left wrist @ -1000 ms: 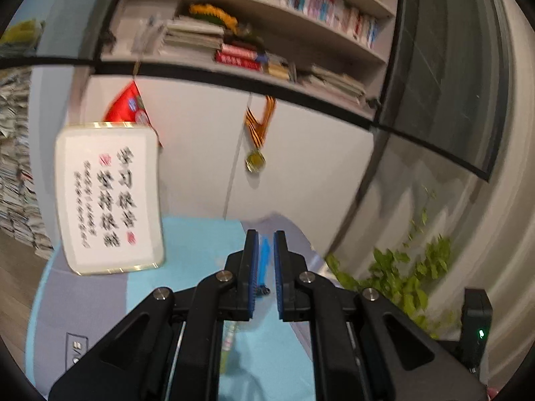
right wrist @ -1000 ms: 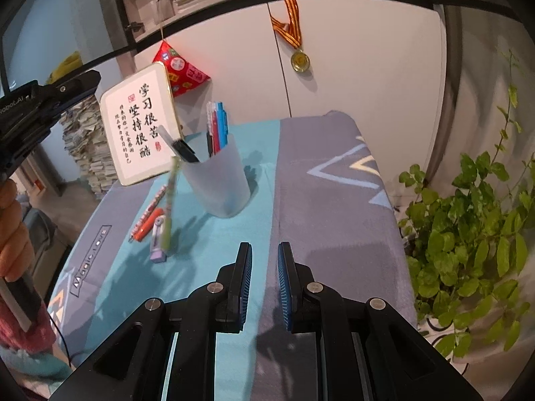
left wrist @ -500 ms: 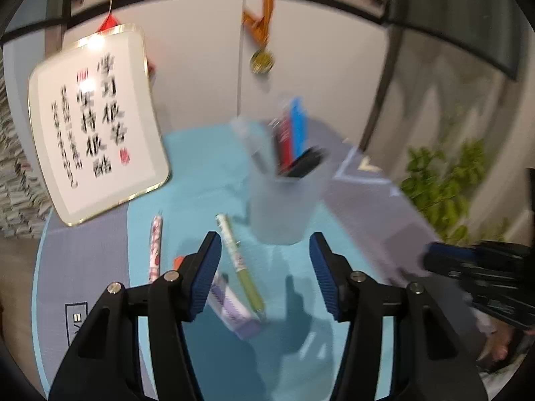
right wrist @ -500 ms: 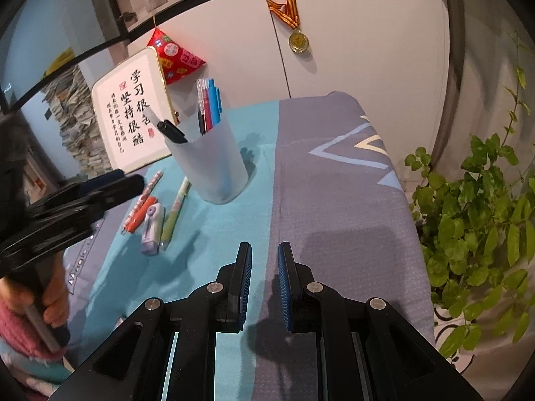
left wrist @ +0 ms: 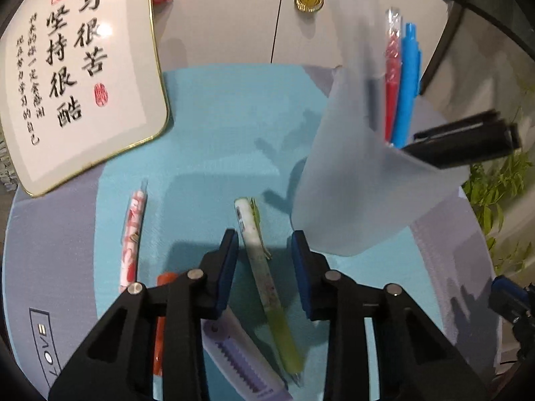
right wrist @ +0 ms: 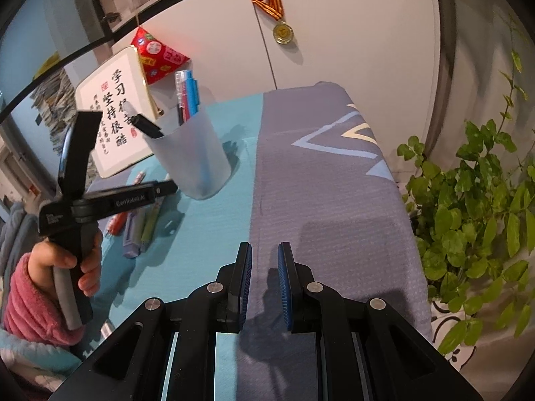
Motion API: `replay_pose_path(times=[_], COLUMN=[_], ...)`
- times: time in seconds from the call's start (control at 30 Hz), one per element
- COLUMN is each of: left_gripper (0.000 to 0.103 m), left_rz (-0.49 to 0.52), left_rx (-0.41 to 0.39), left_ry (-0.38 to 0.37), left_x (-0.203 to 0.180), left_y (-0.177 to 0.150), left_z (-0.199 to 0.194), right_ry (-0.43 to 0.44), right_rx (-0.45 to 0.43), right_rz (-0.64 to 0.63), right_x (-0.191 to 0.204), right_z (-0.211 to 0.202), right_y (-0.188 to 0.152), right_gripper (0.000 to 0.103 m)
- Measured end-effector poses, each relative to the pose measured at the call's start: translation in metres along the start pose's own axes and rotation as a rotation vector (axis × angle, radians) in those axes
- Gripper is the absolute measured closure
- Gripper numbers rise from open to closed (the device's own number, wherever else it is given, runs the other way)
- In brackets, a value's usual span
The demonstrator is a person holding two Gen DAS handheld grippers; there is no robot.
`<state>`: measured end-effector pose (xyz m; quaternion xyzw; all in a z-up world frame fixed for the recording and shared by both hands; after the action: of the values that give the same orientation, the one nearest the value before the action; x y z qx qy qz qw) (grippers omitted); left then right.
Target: Organize stationery
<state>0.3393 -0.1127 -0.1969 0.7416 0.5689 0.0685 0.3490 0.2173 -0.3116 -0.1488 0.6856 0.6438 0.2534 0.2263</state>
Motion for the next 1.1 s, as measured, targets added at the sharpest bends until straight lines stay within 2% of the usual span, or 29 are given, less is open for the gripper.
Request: replay_pose_path(times=[0.07, 0.1, 0.27, 0.37, 0.6, 0.77, 0.83, 0.97, 1.1], left_gripper=[0.080, 0.090, 0.094, 0.094, 0.094, 0.094, 0.094, 0.094, 0.094], left_rz=[0.007, 0.009, 0.016, 0.052, 0.099, 0.122, 0.138, 0.132, 0.088], left_rx=[0.009, 0.009, 0.005, -0.038, -0.176, -0.295, -0.361, -0.464, -0.569], left_ry=[0.002, 0.002, -0.010, -0.019, -0.073, -0.123, -0.150, -0.153, -0.103], left_x=[0.000, 0.000, -0.003, -0.014, -0.040, -0.062, -0.074, -0.081, -0.078], left_y=[0.001, 0.002, -0.002, -0.008, -0.011, 0.004, 0.016, 0.043, 0.064], left_z=[0.001, 0.002, -0.006, -0.034, -0.110, -0.150, -0.161, -0.164, -0.163], right_ry=[0.000, 0.002, 0.007, 0.001, 0.014, 0.032, 0.038, 0.038, 0.027], right_rx=[0.008, 0.011, 0.016, 0.008, -0.007, -0.014, -0.017, -0.021, -0.030], right_rz=[0.008, 0.008, -0.003, -0.002, -0.002, -0.016, -0.021, -0.014, -0.018], right_x=[-0.001, 0.000, 0.004, 0.003, 0.006, 0.014, 0.016, 0.015, 0.012], right_z=[0.004, 0.005, 0.006, 0.002, -0.004, -0.009, -0.011, -0.014, -0.018], right_y=[0.001, 0.001, 0.001, 0.002, 0.003, 0.003, 0.002, 0.001, 0.001], right_gripper=[0.088, 0.088, 0.088, 0.088, 0.088, 0.088, 0.088, 0.088, 0.088])
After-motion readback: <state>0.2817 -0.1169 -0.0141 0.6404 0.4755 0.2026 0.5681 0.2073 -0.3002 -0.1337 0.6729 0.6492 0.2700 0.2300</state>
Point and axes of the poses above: each gripper's, at about its wrist camera, not at the fingertips, and z roughly the way its jaws point, x to its left, y to its top, the point moved 7 cm from there along z, roughly the way its jaws point, and after that the axes turned 14 degrees about -y, right-handed, at the moved point
